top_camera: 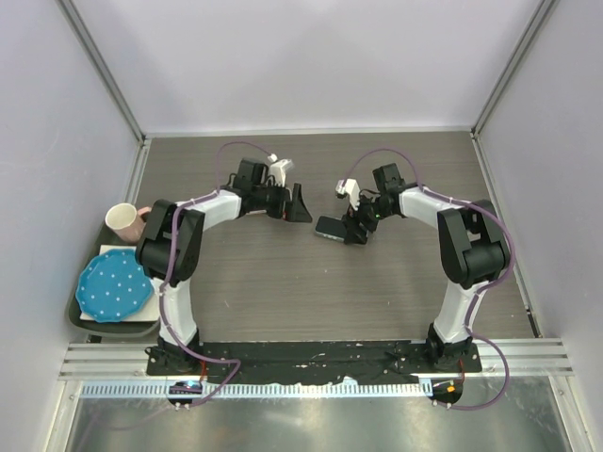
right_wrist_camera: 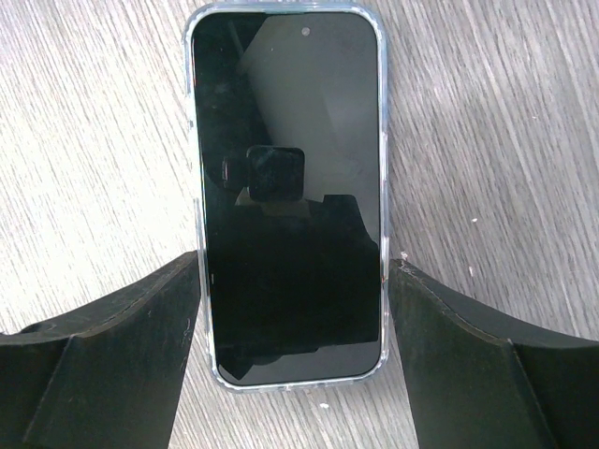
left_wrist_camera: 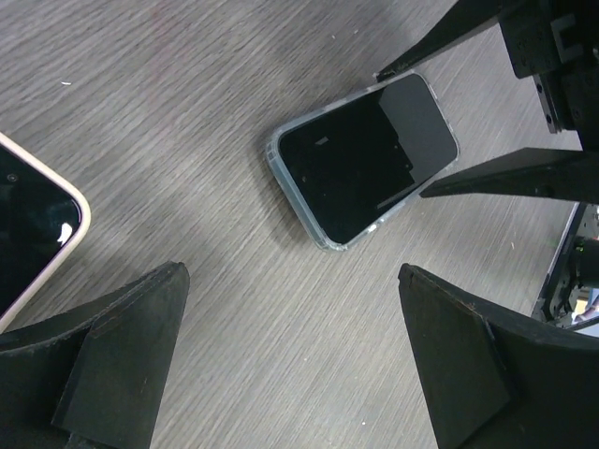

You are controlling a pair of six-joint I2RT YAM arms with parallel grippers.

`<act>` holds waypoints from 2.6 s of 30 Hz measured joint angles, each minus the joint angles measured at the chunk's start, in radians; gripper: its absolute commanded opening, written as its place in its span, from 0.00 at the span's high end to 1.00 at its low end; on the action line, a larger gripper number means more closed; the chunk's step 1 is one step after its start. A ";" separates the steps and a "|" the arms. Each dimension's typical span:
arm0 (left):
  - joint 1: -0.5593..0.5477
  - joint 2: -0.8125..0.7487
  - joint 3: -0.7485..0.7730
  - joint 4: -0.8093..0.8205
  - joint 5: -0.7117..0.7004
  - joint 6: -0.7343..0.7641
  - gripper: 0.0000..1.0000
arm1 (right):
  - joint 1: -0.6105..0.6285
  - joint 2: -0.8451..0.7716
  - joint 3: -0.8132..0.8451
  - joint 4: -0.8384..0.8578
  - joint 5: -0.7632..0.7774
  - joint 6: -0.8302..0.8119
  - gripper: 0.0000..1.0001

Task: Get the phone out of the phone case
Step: Adjust the phone.

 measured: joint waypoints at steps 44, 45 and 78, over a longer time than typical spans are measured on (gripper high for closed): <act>-0.101 0.186 -0.004 0.332 0.346 -0.377 0.33 | 0.025 -0.212 -0.184 0.141 0.006 -0.030 0.66; -0.101 0.188 -0.004 0.336 0.350 -0.383 0.40 | 0.029 -0.214 -0.188 0.146 0.011 -0.035 0.66; -0.103 0.199 -0.016 0.425 0.440 -0.525 1.00 | 0.057 -0.343 -0.262 0.158 0.086 -0.098 0.12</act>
